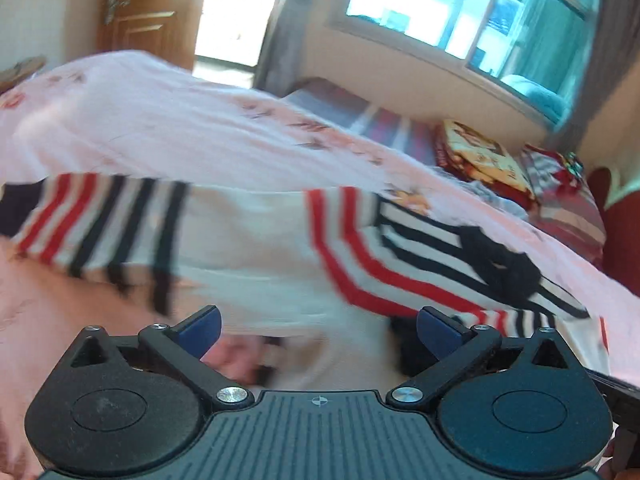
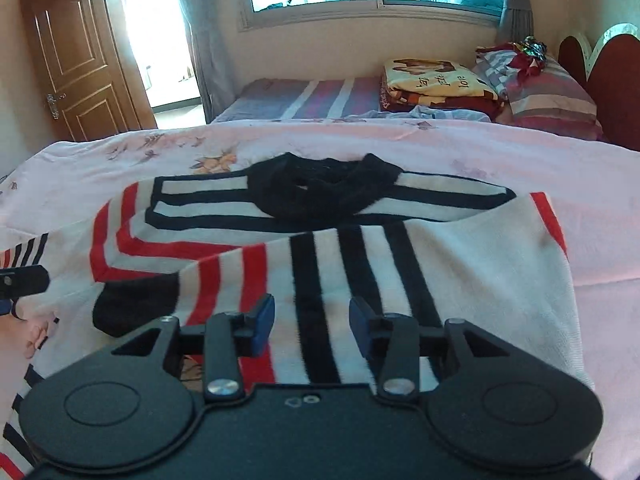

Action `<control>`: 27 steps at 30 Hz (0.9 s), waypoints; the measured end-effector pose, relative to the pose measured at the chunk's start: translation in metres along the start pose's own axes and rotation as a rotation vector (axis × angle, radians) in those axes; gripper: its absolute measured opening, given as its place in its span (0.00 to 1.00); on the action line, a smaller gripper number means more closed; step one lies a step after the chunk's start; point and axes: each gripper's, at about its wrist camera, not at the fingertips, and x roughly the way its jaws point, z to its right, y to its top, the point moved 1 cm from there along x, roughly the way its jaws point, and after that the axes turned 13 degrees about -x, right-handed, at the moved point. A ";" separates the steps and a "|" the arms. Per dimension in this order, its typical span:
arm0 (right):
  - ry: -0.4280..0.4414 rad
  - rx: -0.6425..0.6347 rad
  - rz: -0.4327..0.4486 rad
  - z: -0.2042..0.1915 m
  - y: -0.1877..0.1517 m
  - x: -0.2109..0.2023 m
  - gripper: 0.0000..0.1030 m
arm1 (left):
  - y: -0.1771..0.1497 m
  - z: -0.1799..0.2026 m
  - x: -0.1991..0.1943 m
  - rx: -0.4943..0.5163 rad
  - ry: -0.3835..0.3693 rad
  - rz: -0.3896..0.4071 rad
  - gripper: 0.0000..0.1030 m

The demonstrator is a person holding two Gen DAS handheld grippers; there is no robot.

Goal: Fold small clothes
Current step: 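Grasp the other black sleeve cuff with the left tool and lift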

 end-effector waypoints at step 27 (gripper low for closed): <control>0.004 -0.026 -0.031 -0.092 0.019 0.040 0.45 | 0.097 -0.232 0.071 -0.679 0.000 0.068 0.09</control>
